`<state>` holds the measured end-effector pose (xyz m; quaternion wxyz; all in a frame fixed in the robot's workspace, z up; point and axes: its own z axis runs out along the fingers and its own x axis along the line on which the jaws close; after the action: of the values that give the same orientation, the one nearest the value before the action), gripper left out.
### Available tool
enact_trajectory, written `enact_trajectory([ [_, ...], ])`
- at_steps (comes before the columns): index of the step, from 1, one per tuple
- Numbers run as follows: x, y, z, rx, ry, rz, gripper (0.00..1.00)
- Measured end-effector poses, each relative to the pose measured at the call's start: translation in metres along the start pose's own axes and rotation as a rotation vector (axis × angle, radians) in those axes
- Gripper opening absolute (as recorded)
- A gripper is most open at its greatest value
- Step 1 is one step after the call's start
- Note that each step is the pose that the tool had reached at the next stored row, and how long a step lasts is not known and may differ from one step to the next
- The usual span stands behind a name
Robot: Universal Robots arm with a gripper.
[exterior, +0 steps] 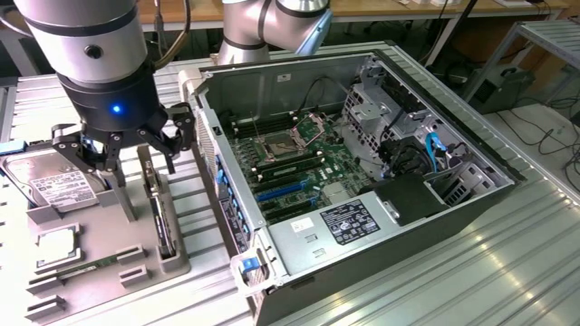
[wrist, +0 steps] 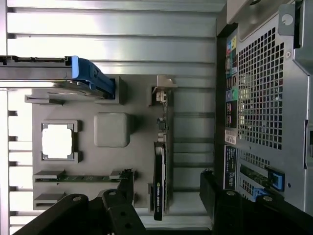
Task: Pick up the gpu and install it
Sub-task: 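Pick up the gpu and move the gpu toward the slot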
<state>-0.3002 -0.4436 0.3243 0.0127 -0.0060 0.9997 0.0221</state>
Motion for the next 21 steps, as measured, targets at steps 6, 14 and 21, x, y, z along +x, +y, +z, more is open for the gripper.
enact_trajectory([
  [6,0.000,-0.0060,0.0125,0.0000,0.0001,-0.001,0.66],
  [14,0.001,-0.0120,0.0267,0.0000,0.0002,-0.002,0.66],
  [21,0.002,-0.0102,0.0396,0.0017,0.0000,-0.003,0.66],
])
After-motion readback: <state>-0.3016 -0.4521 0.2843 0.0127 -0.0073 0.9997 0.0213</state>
